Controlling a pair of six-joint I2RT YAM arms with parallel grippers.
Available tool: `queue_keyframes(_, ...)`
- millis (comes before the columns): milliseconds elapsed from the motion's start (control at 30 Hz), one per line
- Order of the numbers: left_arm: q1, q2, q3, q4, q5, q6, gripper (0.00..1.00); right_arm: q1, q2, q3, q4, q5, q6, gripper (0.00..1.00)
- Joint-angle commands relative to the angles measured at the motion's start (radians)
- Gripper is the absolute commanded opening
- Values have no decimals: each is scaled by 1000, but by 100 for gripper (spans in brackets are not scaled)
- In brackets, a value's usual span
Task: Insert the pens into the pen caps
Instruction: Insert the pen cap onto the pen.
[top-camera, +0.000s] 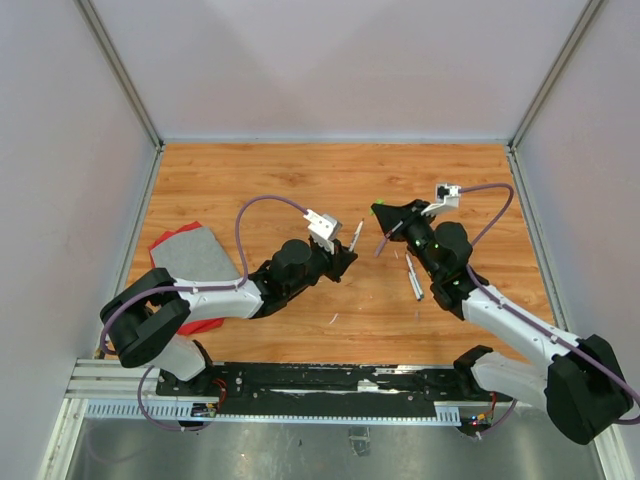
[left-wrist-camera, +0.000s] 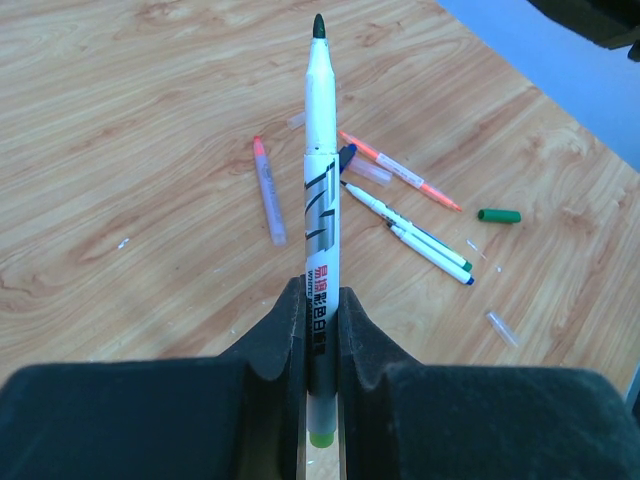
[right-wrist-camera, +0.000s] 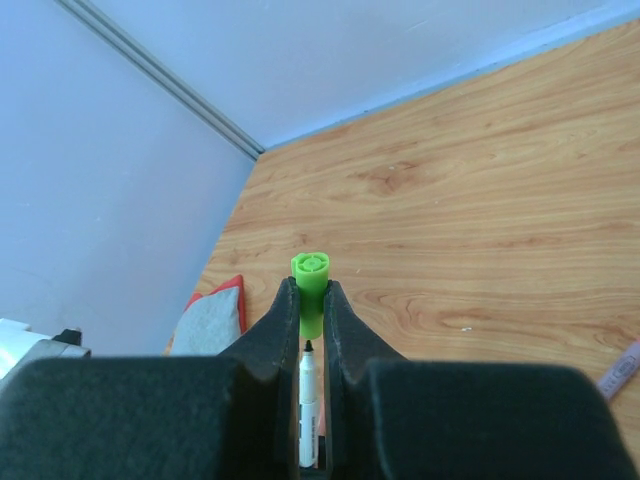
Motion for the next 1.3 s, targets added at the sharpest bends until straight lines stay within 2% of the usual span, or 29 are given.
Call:
queue_keyframes(0,-12,-6,21,34,19,26,0,-24,3,51,12,-52,18,1)
queue_keyframes(300,-13,-13,10,52,29,35,1,-39,-7,87,-106,-83,40,1)
queue_keyframes(600,-13,-25,-17,93,52,44,1,-79,-39,92,-136,-223,-67,0)
queue_keyframes(900,-12,-38,-49,151,91,52,0,-130,-36,69,-22,-396,-91,1)
queue_keyframes(1267,-13,-37,-50,157,104,57,0,-164,-14,43,47,-450,-36,1)
